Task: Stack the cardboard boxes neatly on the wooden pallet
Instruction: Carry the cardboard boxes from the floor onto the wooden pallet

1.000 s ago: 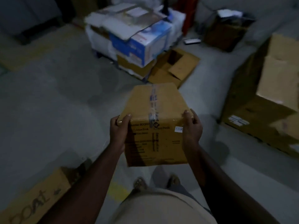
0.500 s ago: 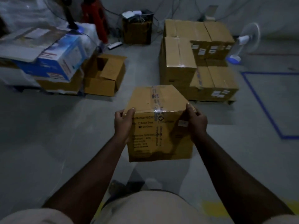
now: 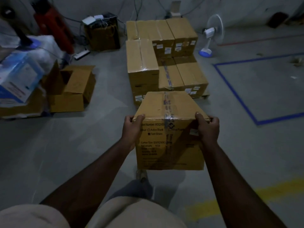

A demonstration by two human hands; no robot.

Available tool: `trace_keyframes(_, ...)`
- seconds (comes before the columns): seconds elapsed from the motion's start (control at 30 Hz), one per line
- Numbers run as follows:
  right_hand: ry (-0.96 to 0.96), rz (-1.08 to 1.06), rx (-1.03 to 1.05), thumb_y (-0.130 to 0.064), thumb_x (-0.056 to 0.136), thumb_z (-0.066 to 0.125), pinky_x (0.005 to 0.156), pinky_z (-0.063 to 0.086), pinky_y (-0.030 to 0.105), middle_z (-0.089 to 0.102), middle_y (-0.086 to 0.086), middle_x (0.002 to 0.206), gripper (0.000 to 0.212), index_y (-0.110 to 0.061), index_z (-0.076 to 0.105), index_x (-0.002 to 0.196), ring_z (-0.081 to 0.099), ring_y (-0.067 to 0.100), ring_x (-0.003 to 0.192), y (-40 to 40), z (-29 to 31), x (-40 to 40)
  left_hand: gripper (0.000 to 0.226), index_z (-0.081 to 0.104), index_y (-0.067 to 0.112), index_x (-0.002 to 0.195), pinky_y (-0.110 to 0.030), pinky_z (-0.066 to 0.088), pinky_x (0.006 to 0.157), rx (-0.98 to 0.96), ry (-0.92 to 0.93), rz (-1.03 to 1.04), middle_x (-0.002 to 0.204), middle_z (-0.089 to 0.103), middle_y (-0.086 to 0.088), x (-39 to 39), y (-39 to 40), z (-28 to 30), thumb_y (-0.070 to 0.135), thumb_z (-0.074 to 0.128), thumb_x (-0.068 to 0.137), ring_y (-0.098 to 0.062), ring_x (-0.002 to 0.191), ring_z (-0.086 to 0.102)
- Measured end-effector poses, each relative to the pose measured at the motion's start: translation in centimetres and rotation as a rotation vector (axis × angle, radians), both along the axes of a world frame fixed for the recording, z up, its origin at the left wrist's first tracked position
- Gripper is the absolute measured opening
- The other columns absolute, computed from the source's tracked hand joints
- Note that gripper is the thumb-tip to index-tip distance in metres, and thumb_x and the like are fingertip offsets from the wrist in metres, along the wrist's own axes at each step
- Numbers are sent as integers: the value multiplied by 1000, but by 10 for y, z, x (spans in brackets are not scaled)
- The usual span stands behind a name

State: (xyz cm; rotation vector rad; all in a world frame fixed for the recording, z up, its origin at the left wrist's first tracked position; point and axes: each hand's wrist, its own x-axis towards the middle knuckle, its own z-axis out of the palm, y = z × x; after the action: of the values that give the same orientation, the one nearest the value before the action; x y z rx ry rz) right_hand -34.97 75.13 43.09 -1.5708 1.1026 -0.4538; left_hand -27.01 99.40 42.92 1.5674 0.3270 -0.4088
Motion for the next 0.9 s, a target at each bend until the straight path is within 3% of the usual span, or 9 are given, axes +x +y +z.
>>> trace_keyframes(0.13,10,-27,-33,-57,78,74,90,58,54,66,3,114,50,-26,56,112,67,26,102,-55,-4,54,41,51,20,123,-32,58,60,-15,14,-15,109,70,-5,61,-55,-14,42,68,93,-19,90,72)
trace_keyframes(0.23,-9,-35,-49,-49,83,75,86,59,47,65,2,111,43,-24,55,111,66,25,99,-93,-4,103,38,52,21,118,-42,62,73,-30,24,-23,112,68,-5,112,-92,-26,43,69,91,-20,94,71)
trace_keyframes(0.33,-23,-58,-83,-42,88,74,77,51,32,64,-1,108,39,-21,56,115,64,21,96,-127,1,151,38,52,18,121,-34,56,65,-27,38,-25,107,66,-2,162,-131,-29,38,68,93,-15,88,67)
trace_keyframes(0.4,-30,-67,-97,-41,88,74,78,47,29,63,-2,108,38,-22,57,117,63,19,95,-145,9,183,40,52,17,124,-31,54,64,-36,22,-32,108,66,-3,195,-152,-23,38,68,93,-15,88,66)
trace_keyframes(0.63,-45,-87,-65,-42,88,74,80,52,34,64,1,109,36,-23,58,113,63,21,95,-214,9,290,46,53,21,127,-40,58,80,-22,-7,-114,118,66,-5,311,-211,-16,47,67,92,-22,104,67)
trace_keyframes(0.73,-56,-70,-43,-39,89,74,78,51,33,63,1,109,32,-24,57,112,62,20,95,-251,-5,342,47,51,23,130,-41,59,80,-20,-17,-154,121,66,-5,358,-240,-25,49,65,93,-23,106,67)
trace_keyframes(0.9,-44,12,9,-41,88,73,79,55,36,65,3,111,47,-20,60,129,65,22,98,-320,-29,444,40,52,21,130,-38,56,74,-24,4,-94,121,67,-8,442,-300,-36,44,61,98,-25,106,68)
